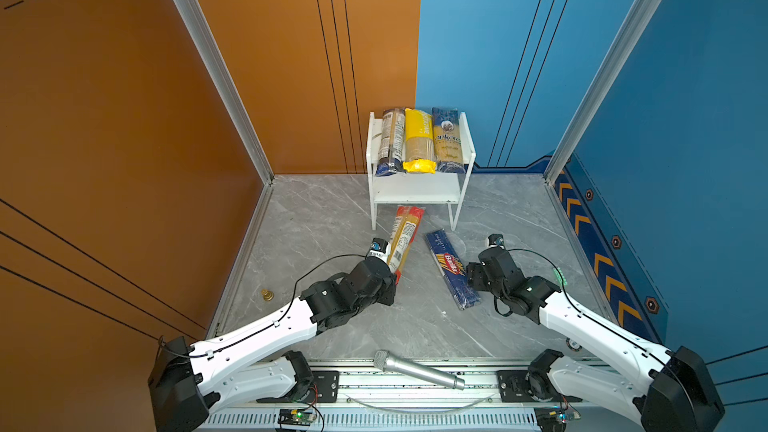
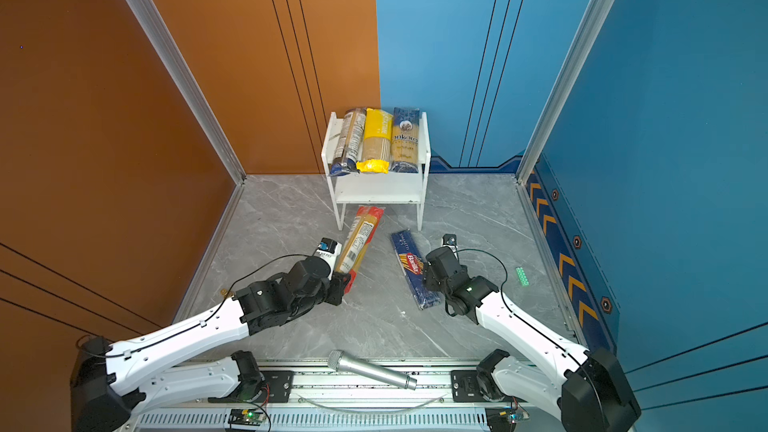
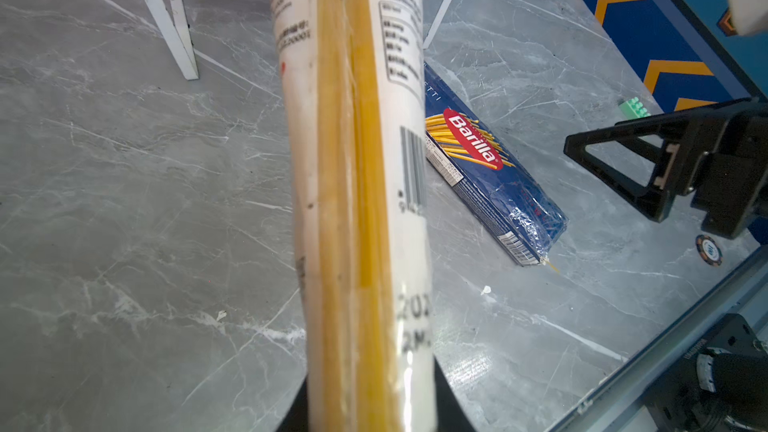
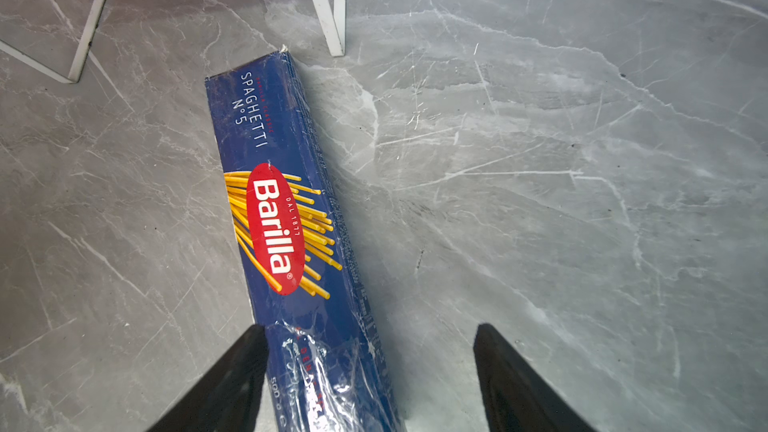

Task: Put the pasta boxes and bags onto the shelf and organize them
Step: 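Carry the upright red-ended bag toward the shelf's lower tier with the left gripper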

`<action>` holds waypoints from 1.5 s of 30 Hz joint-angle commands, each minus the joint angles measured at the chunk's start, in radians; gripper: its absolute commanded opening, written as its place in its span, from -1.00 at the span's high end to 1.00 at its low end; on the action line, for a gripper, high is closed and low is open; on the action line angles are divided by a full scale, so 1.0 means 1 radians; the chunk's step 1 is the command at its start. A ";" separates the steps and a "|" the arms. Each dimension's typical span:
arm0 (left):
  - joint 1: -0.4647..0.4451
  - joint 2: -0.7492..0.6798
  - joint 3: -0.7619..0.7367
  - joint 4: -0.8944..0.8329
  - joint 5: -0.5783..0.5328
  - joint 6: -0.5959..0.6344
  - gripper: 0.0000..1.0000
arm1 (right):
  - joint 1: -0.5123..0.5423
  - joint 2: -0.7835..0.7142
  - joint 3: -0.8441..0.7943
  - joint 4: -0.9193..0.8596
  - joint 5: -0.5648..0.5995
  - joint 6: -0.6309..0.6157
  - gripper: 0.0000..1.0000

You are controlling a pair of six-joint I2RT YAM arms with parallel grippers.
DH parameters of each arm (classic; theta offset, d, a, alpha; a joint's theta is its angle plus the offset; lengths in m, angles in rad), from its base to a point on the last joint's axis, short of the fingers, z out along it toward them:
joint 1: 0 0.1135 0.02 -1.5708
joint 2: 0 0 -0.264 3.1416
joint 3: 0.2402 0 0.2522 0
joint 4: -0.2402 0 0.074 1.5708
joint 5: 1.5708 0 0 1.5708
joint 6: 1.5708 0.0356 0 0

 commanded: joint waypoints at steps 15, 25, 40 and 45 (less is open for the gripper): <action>0.090 0.051 0.205 0.151 -0.087 0.045 1.00 | -0.003 -0.011 0.018 0.001 -0.002 0.006 -0.53; 0.143 0.132 0.260 0.234 -0.079 0.055 1.00 | -0.001 -0.011 0.012 -0.001 -0.004 0.011 -0.53; 0.184 0.219 0.292 0.295 -0.107 0.052 1.00 | -0.002 -0.010 0.014 -0.007 -0.007 0.009 -0.53; 0.190 0.246 0.305 0.301 -0.121 0.047 1.00 | -0.001 -0.008 0.021 -0.015 -0.013 0.004 -0.53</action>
